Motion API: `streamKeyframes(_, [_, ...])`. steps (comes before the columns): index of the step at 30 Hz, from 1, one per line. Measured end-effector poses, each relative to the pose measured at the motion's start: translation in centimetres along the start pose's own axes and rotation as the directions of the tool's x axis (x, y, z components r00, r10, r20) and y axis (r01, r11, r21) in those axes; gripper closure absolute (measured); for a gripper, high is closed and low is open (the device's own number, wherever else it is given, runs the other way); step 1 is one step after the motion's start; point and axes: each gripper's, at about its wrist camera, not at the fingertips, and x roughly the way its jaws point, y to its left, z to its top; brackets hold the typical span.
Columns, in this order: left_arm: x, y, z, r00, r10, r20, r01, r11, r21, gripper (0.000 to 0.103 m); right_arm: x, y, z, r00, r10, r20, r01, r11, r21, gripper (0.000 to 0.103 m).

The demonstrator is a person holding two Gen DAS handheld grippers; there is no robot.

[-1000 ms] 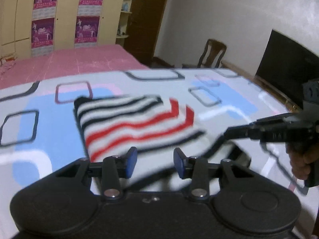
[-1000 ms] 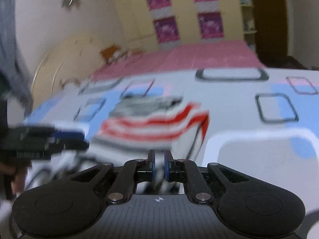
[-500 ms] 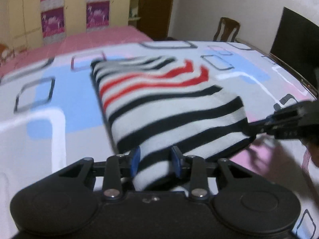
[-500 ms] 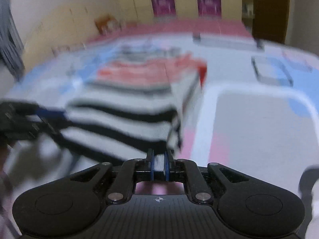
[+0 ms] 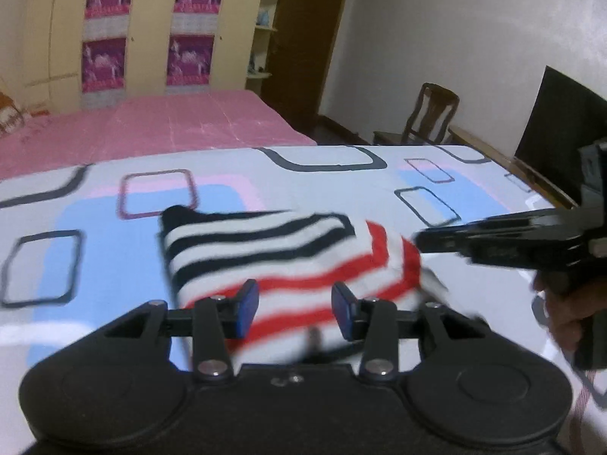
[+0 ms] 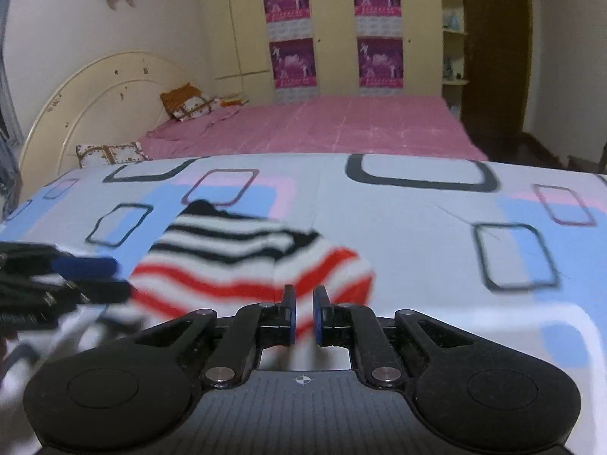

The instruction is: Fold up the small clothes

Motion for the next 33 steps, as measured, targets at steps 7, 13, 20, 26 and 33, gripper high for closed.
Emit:
streamKeyframes(7, [4.5, 0.9, -1.3, 0.994, 0.052, -0.096, -0.051, 0.999, 0.018, 0.06, 6.0, -0.3, -0.5, 0.99, -0.052, -0.132, 0.047, 0.998, -0.041, 0.094])
streamKeyframes(13, [3.1, 0.3, -1.4, 0.995, 0.07, -0.067, -0.067, 0.997, 0.046, 0.062, 3.7, -0.6, -0.3, 0.997, -0.047, -0.053, 0.046, 0.999, -0.023, 0.094])
streamKeyframes(20, [2.4, 0.2, -1.0, 0.992, 0.111, -0.063, -0.108, 0.993, 0.043, 0.039, 4.1, -0.6, -0.4, 0.993, -0.036, -0.111, 0.037, 0.999, 0.013, 0.093])
streamKeyframes(26, [-0.7, 2.0, -2.3, 0.992, 0.104, -0.075, -0.107, 0.993, -0.049, 0.017, -0.4, -6.4, -1.5, 0.996, 0.074, -0.056, -0.054, 0.952, 0.303, 0.021])
streamKeyframes(33, [-0.3, 6.0, -4.1, 0.987, -0.088, -0.134, 0.038, 0.94, -0.34, 0.022, 0.2, -10.2, -4.6, 0.943, 0.31, -0.118, -0.195, 0.806, 0.56, 0.03])
